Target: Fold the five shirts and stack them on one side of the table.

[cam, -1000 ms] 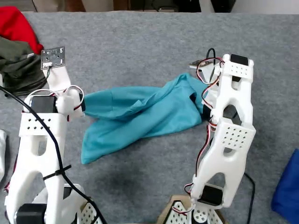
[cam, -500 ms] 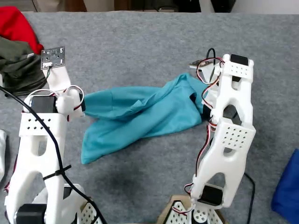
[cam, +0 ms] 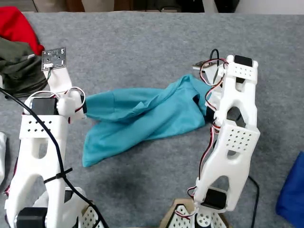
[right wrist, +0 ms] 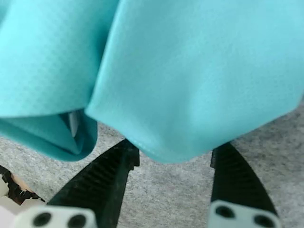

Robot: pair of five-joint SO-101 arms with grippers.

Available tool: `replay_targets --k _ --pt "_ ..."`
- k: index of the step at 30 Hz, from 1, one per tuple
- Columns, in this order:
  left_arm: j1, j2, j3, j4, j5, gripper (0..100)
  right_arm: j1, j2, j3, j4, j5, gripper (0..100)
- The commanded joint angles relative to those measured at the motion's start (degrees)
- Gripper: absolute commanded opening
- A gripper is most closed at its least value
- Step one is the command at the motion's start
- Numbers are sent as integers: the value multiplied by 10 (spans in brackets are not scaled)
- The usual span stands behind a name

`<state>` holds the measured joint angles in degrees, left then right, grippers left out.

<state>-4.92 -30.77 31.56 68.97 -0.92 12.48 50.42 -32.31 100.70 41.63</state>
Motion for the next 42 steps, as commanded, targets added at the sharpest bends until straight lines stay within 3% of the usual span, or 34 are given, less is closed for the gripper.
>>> replay_targets --k 1,7,18,32,42 --pt "-2 -21 -3 -10 -4 19 16 41 1 14 5 253" --pt "-2 -21 -3 -11 -4 19 16 41 1 14 5 253" --pt "-1 -16 30 -89 -4 20 16 41 1 14 5 253" --pt "-3 -3 404 -598 -4 21 16 41 1 14 5 253" --pt "-3 -5 489 -694 -4 21 16 41 1 14 5 253"
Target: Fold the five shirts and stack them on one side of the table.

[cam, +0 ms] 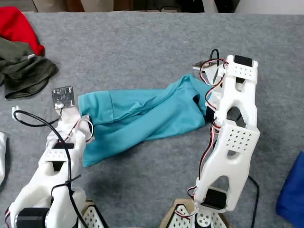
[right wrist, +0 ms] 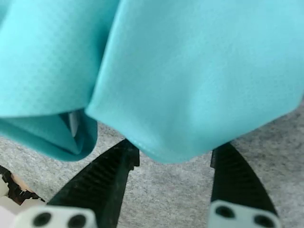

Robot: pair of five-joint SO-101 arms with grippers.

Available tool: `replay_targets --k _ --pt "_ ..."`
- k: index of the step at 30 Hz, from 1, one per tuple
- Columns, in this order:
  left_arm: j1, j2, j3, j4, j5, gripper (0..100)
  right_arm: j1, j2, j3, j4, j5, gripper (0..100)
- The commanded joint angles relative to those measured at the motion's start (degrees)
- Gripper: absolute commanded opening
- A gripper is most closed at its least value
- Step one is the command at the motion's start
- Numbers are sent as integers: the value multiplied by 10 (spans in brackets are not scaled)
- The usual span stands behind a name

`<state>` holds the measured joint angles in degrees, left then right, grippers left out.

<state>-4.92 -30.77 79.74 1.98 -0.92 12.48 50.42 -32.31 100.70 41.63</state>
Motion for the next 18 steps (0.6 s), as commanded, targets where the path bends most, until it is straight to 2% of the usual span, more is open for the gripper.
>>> replay_targets --k 1,10,18 --pt "-3 -5 11 -31 -4 21 16 41 1 14 5 253" --pt "-4 -7 52 -75 -4 21 16 41 1 14 5 253" --pt "-5 -7 92 -164 0 21 16 41 1 14 5 253"
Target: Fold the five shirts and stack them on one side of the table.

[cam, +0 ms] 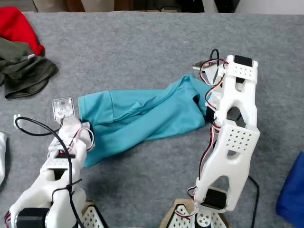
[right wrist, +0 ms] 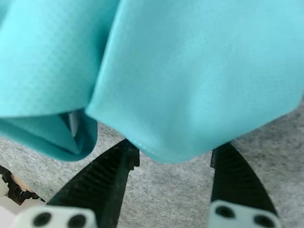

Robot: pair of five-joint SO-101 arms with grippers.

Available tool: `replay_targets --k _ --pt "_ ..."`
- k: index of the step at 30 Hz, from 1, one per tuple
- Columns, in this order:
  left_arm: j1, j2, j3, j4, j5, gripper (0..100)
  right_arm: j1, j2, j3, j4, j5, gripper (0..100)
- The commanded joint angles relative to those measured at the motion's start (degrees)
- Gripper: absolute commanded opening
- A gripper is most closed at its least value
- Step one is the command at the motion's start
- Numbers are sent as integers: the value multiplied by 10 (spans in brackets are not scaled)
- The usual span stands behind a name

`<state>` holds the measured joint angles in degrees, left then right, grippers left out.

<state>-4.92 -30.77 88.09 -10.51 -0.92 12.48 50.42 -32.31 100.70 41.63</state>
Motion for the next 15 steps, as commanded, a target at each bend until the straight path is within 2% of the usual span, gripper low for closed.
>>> replay_targets --k 1,8,15 --pt "-5 -7 18 -54 0 21 16 41 1 14 5 253" --pt "-6 -7 81 -183 0 20 16 41 1 14 5 253" --pt "-5 -3 80 -191 0 20 16 41 1 14 5 253"
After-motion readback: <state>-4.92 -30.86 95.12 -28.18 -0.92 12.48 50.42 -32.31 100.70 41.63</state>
